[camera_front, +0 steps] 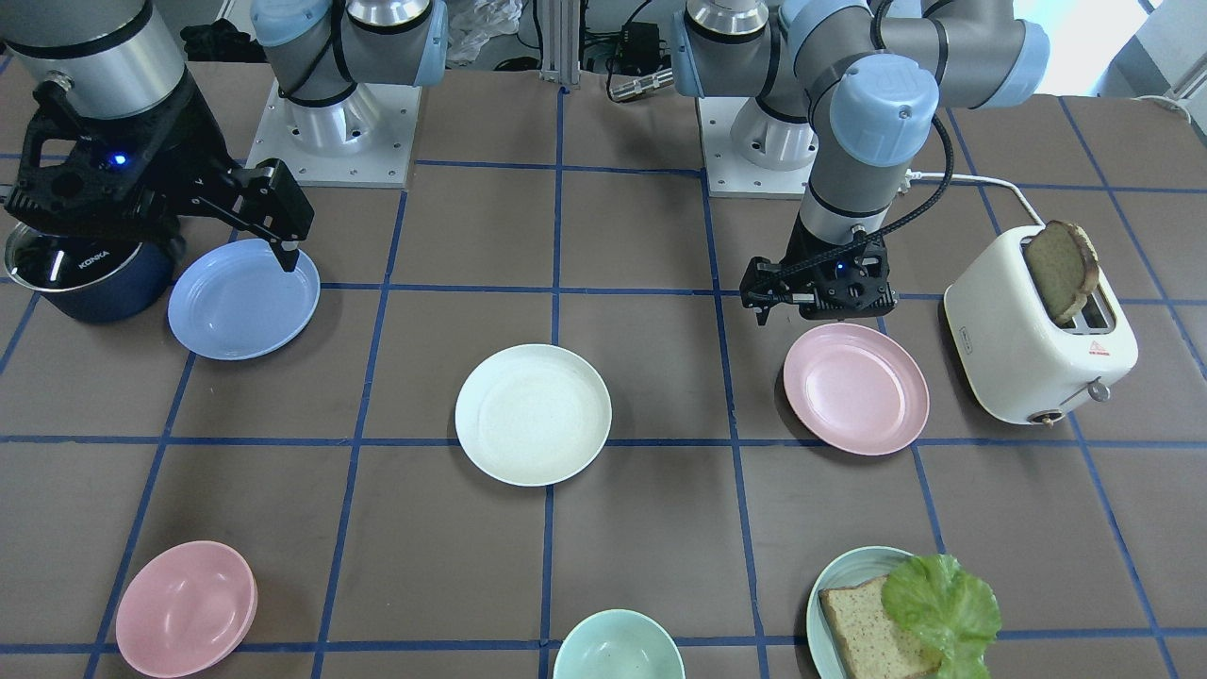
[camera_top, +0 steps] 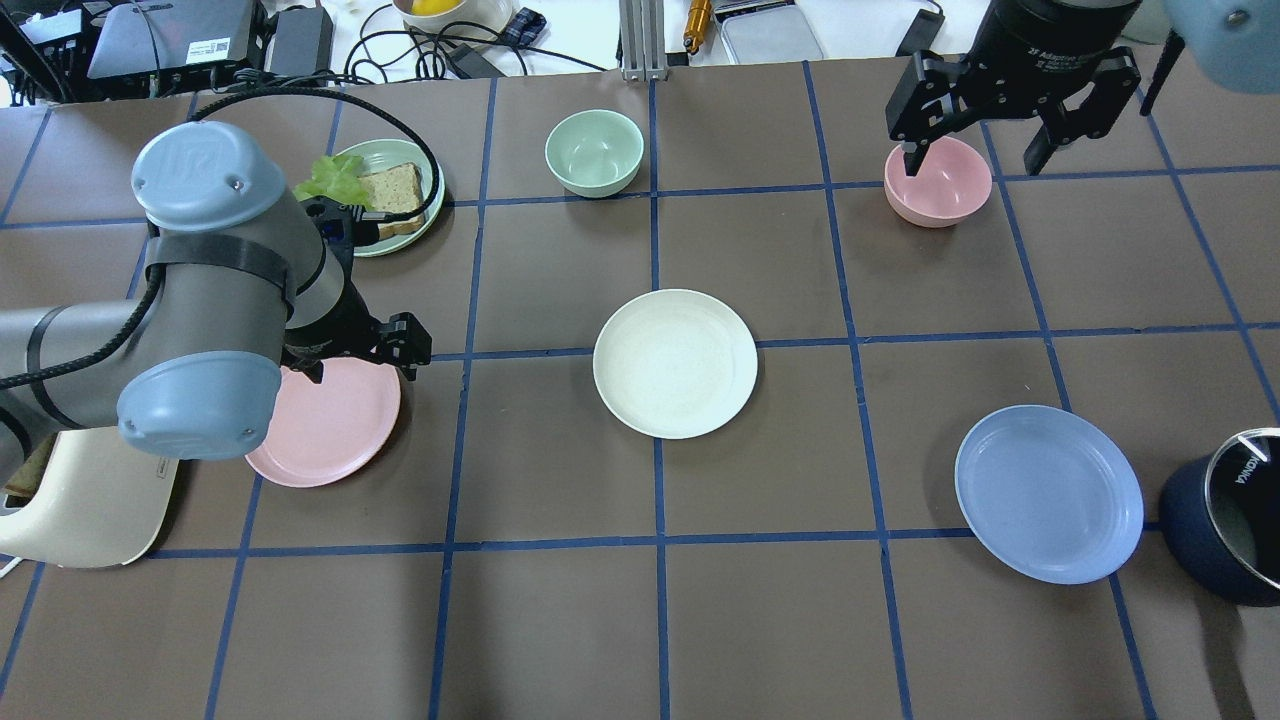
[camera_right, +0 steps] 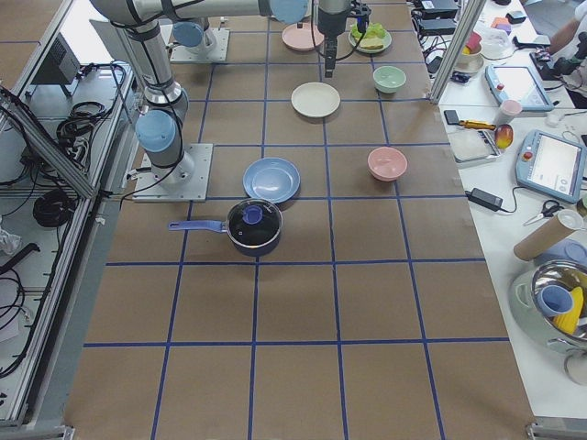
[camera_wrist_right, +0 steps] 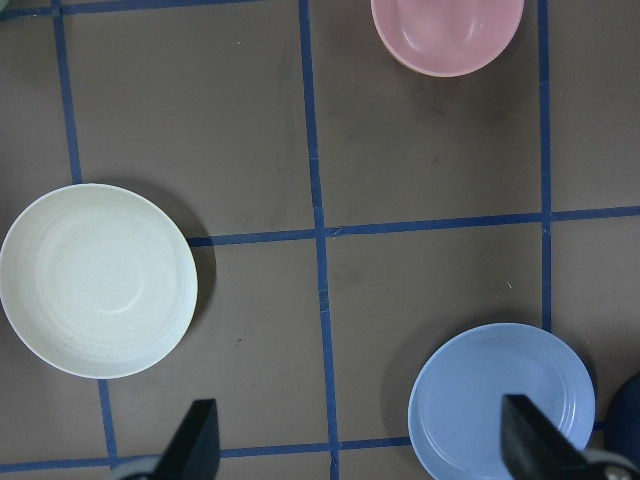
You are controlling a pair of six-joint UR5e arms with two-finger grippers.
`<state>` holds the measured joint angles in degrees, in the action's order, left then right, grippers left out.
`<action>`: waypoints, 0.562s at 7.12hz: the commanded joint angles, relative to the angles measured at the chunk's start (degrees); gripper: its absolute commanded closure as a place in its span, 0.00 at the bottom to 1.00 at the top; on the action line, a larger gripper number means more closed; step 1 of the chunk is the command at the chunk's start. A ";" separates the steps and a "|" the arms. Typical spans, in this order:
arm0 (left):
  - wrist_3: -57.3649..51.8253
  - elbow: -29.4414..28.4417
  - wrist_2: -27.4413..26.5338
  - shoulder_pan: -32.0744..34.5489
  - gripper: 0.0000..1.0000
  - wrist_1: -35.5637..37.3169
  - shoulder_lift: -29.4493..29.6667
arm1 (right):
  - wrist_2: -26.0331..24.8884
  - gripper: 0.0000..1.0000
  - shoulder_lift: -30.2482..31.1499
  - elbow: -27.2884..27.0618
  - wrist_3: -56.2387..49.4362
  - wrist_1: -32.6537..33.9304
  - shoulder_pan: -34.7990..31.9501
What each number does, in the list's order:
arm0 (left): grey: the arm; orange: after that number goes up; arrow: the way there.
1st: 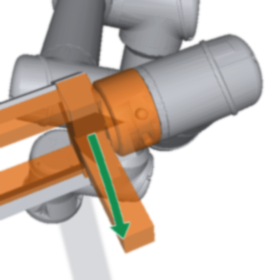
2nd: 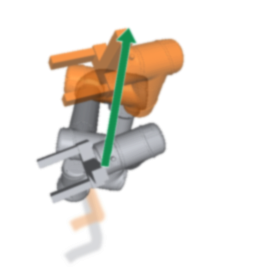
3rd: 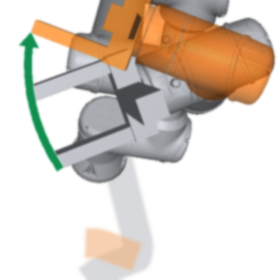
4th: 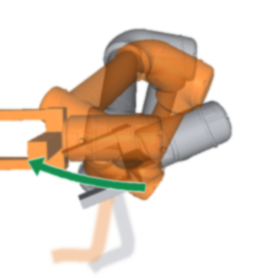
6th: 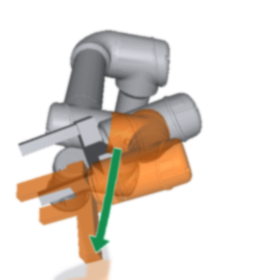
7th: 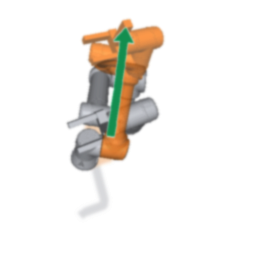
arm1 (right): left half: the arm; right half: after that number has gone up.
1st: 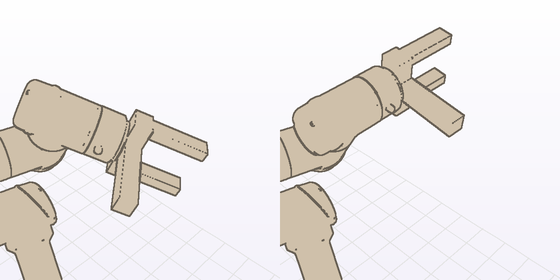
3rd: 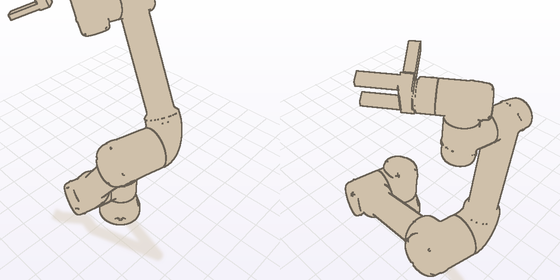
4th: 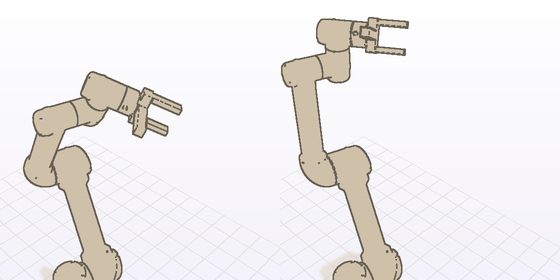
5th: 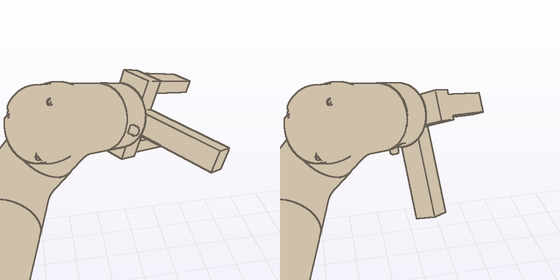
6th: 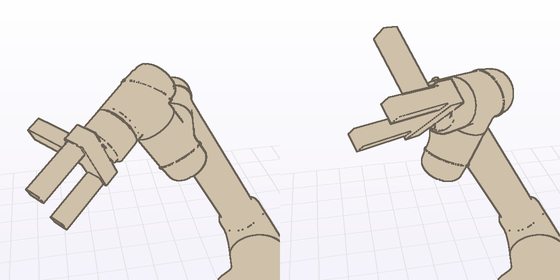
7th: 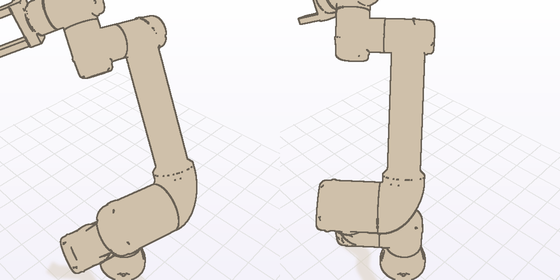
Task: Stack three plates with pink and blue
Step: 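Grasp the pink plate's rim with the left gripper and lift it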
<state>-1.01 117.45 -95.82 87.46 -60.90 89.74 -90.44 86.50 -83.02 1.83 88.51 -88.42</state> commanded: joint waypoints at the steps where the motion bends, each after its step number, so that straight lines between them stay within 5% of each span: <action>1: -0.04 2.69 -0.42 -0.01 0.03 6.22 2.35 | 0.00 0.00 -0.01 0.05 -0.07 -0.09 0.00; 4: -0.30 2.87 -0.51 -0.01 0.15 7.20 5.35 | 0.00 0.00 -0.01 0.05 0.01 0.00 0.00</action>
<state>-1.18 120.24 -96.26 87.45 -54.06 94.00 -90.44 86.48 -82.97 1.79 88.46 -88.42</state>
